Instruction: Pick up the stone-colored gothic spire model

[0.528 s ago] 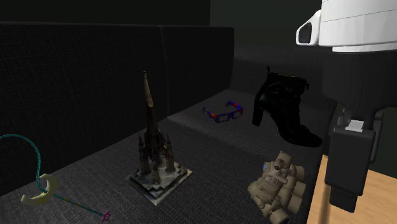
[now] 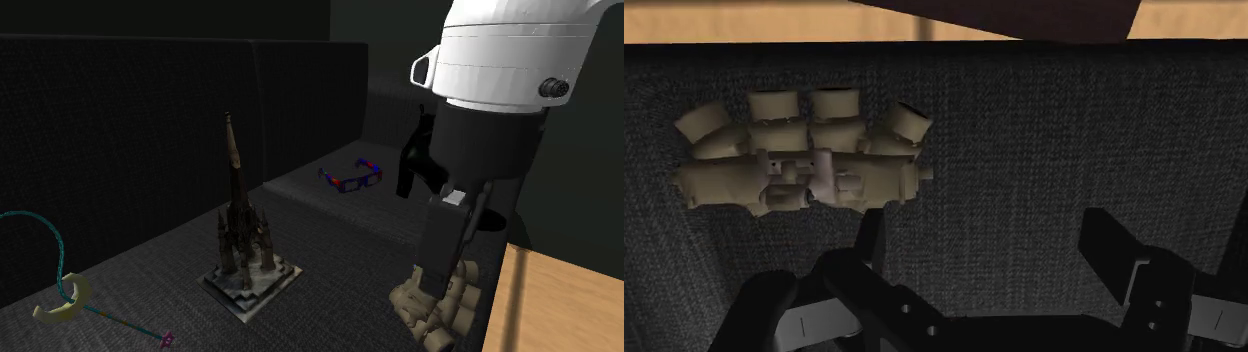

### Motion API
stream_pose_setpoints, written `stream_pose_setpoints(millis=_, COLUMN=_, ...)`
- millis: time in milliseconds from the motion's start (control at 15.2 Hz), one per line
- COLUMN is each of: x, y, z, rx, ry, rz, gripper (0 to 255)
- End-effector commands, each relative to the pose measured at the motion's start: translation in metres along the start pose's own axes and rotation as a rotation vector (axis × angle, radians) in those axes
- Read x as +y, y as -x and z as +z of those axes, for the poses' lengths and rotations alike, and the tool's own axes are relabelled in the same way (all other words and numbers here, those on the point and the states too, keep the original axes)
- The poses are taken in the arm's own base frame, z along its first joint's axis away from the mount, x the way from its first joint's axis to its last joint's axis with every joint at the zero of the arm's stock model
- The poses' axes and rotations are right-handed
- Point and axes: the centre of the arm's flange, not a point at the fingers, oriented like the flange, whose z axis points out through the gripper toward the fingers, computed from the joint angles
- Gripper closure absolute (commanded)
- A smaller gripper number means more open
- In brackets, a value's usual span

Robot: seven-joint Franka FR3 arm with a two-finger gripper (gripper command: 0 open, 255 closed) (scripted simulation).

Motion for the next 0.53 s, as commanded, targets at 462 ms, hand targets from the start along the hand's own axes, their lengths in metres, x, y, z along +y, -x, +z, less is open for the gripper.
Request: stream_pose_setpoints(millis=462, x=0.013, y=-0.077, z=0.019, rx=0.269, ry=-0.068, rz=-0.137, gripper=0)
